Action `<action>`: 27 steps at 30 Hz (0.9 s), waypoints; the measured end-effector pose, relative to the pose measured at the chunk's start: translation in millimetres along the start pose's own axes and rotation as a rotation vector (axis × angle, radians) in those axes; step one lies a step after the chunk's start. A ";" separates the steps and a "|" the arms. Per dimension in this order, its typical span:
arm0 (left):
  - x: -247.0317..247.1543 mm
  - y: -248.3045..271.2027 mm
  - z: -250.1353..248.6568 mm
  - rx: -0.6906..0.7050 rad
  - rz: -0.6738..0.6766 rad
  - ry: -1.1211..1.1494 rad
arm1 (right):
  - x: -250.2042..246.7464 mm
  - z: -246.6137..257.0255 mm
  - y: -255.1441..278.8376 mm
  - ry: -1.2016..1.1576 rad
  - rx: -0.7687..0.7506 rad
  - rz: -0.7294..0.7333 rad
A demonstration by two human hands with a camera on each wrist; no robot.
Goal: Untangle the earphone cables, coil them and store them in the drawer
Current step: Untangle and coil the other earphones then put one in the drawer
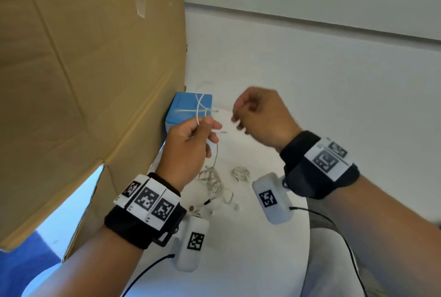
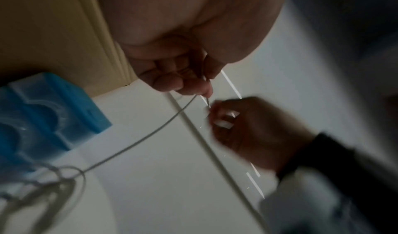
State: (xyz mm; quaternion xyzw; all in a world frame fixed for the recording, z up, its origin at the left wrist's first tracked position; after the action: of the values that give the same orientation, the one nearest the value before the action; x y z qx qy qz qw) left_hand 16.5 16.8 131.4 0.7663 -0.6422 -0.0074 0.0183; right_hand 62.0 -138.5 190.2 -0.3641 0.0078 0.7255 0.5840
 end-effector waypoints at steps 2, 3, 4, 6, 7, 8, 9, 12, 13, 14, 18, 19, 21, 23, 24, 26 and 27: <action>2.1 6.7 -11.9 0.022 0.024 0.045 | 22.6 -13.6 14.6 0.073 0.032 0.266; 4.5 9.8 -16.2 0.029 0.048 0.062 | 33.8 -16.7 22.4 0.080 0.037 0.386; 7.4 13.3 -20.8 0.033 0.077 0.083 | 43.5 -19.1 28.9 0.074 0.033 0.463; 11.0 18.9 -28.3 0.040 0.128 0.122 | 58.8 -23.1 37.1 0.048 0.033 0.510; 11.1 20.6 -31.1 0.048 0.143 0.135 | 63.4 -25.2 38.4 0.047 0.039 0.512; 10.7 22.1 -33.7 0.058 0.150 0.145 | 66.0 -27.7 38.7 0.052 0.046 0.508; 9.9 22.2 -35.0 0.065 0.151 0.155 | 66.1 -29.4 37.9 0.049 0.060 0.498; 6.2 15.6 -28.3 0.033 0.115 0.192 | 54.0 -26.2 29.8 0.023 0.064 0.385; 4.8 12.2 -23.0 0.015 0.101 0.195 | 48.7 -24.7 26.3 0.004 0.066 0.343; 3.3 8.6 -16.5 0.000 0.084 0.183 | 44.4 -22.9 23.7 -0.022 0.077 0.319; -1.8 -3.8 15.9 -0.105 0.051 0.102 | 31.8 -9.7 14.8 -0.093 0.087 0.280; -2.1 -5.9 24.2 -0.141 0.076 0.076 | 26.0 -3.9 11.1 -0.123 0.064 0.221; -1.3 -8.5 40.2 -0.196 0.150 -0.010 | 15.1 7.8 4.1 -0.207 0.019 0.120; -1.1 -9.7 56.1 -0.205 0.166 -0.161 | 12.4 21.5 0.8 -0.195 -0.051 0.191; -1.5 -9.7 62.3 -0.204 0.153 -0.217 | 10.8 30.0 -0.8 -0.151 -0.104 0.240; -1.2 -10.2 70.9 -0.216 0.141 -0.247 | -5.5 48.5 -10.1 -0.150 -0.219 0.154; -0.7 -10.8 71.9 -0.227 0.146 -0.228 | -19.9 58.0 -16.7 -0.211 -0.253 0.041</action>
State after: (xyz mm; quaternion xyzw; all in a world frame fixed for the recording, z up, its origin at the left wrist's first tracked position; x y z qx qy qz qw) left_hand 24.5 18.1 59.1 0.7049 -0.6890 -0.1655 0.0323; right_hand 47.2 -124.6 250.4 -0.3563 -0.1375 0.7666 0.5162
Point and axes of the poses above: each hand's wrist, its own y-axis away from the middle knuckle, its own x-axis out of the palm, z = x × y, the point moved 4 cm from there along -y, towards the middle knuckle, and after that the axes turned 15 degrees about -x, right-handed, at the moved point
